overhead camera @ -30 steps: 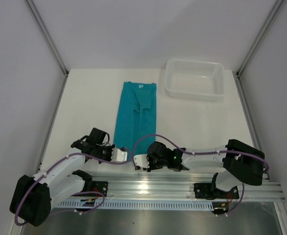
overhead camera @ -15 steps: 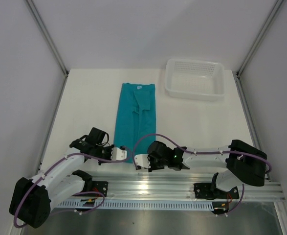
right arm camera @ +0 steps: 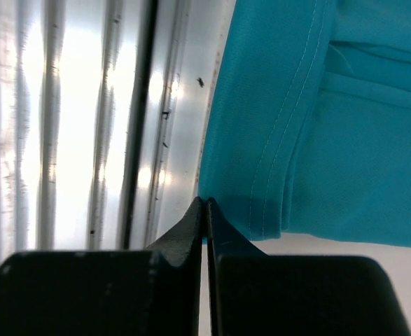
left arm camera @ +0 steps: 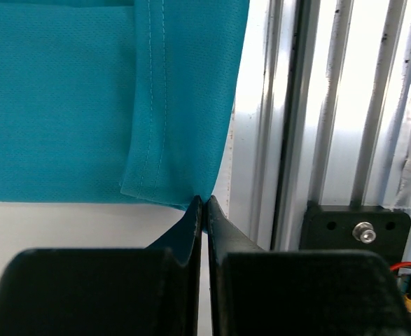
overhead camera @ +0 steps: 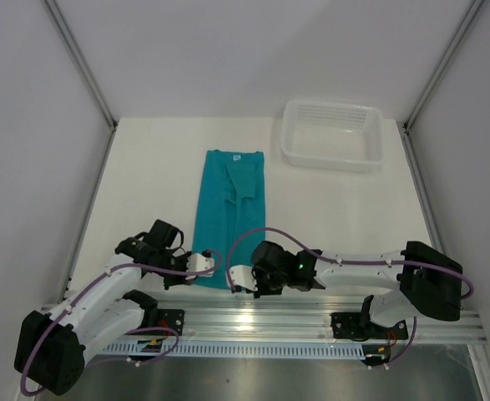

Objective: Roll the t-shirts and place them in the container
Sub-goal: Roll the tshirt

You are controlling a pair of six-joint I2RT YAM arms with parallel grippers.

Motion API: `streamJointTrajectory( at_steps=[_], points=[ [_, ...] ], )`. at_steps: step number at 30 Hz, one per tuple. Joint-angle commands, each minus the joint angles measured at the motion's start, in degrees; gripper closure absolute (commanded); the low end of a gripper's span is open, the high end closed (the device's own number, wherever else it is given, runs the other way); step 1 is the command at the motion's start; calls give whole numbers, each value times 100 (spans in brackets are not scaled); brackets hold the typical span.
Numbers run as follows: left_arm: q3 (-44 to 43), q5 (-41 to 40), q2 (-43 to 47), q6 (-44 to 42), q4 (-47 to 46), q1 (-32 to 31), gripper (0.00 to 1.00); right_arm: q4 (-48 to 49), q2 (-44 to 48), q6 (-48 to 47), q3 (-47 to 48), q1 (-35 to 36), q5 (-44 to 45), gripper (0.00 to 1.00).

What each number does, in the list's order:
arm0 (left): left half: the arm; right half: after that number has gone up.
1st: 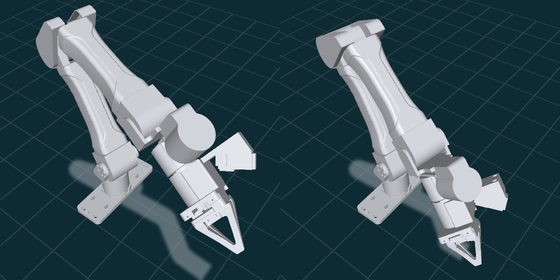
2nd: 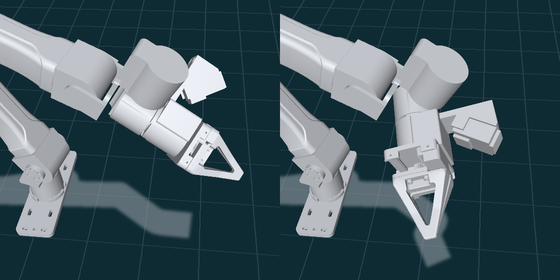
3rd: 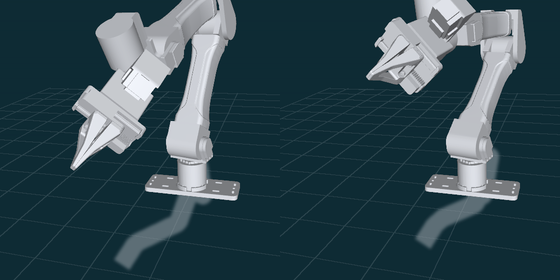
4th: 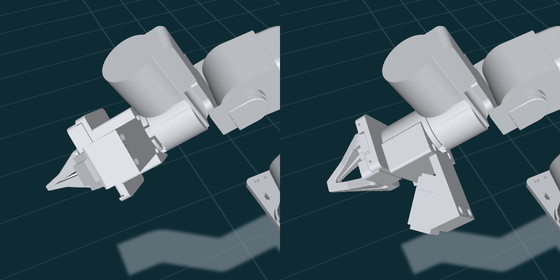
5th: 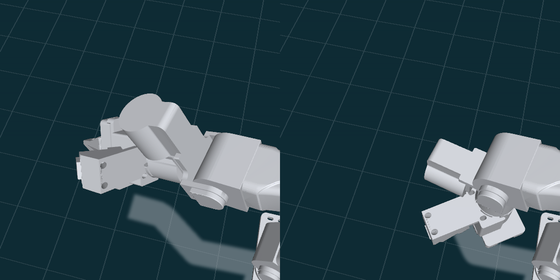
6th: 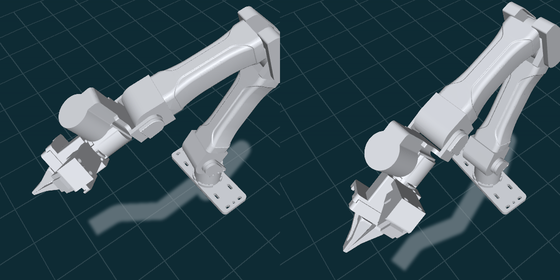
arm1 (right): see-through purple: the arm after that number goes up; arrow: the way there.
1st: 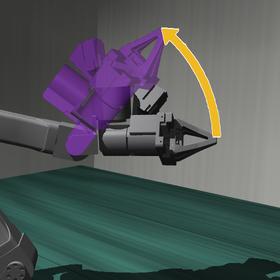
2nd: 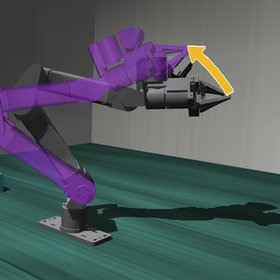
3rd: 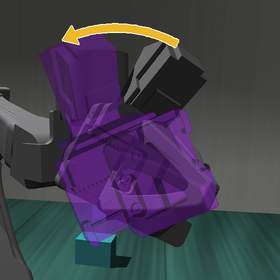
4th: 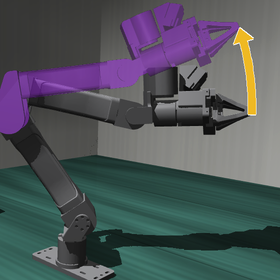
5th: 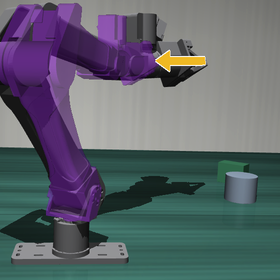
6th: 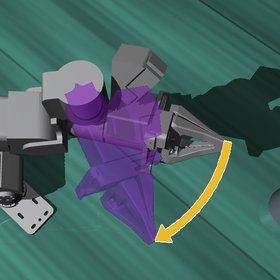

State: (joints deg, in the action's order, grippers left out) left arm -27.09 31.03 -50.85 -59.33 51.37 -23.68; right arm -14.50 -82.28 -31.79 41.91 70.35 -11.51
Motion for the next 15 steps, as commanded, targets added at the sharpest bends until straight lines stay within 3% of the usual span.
streamJointTrajectory(
  at_steps=[1,9,15],
  points=[
    [-218,193,119,282,522,-22,99,-492,309,235,247,23,-658,100],
    [-551,447,85,334,734,-14,99,-520,476,322,397,-363,-1301,100],
    [-1026,711,-846,668,593,231,99,-238,283,331,467,-838,-1152,94]
  ],
)
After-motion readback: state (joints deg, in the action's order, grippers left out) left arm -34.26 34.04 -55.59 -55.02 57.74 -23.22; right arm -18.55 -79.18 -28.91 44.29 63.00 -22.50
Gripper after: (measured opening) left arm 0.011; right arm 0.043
